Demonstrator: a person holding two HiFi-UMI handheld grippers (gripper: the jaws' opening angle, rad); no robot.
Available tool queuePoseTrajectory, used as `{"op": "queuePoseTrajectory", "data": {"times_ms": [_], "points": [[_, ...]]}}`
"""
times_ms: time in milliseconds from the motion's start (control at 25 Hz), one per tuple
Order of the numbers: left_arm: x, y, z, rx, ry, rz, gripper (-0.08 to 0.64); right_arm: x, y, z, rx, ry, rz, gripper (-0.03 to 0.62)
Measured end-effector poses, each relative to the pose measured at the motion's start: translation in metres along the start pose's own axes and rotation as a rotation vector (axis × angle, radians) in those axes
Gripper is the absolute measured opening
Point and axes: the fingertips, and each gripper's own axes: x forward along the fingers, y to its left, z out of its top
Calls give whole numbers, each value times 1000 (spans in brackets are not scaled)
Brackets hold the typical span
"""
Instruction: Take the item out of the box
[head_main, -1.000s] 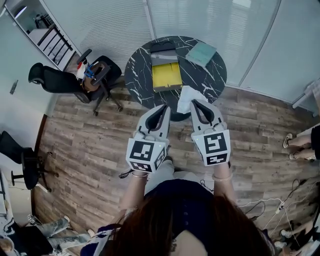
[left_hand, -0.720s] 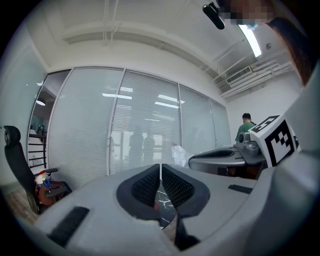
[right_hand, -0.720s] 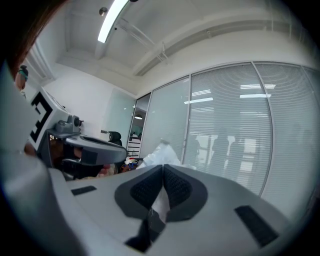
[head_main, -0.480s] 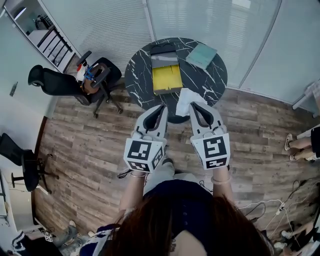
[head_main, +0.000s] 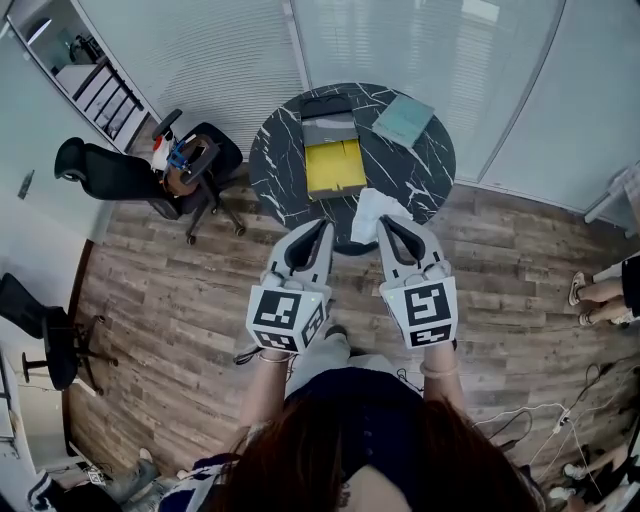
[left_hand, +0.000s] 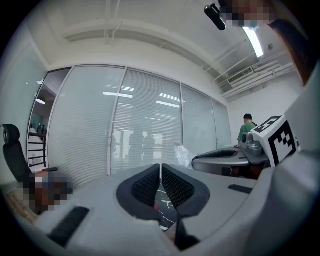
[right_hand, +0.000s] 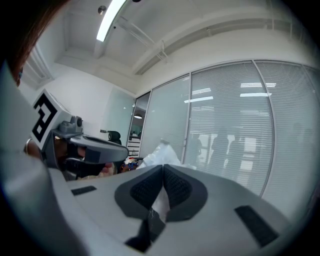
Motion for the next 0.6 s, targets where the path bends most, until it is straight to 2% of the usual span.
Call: {"op": "queuePoseTrajectory", "data": {"times_ms": [600], "points": [[12, 28, -9, -22, 14, -16, 29, 34, 5, 2, -13, 18, -3, 25]]}}
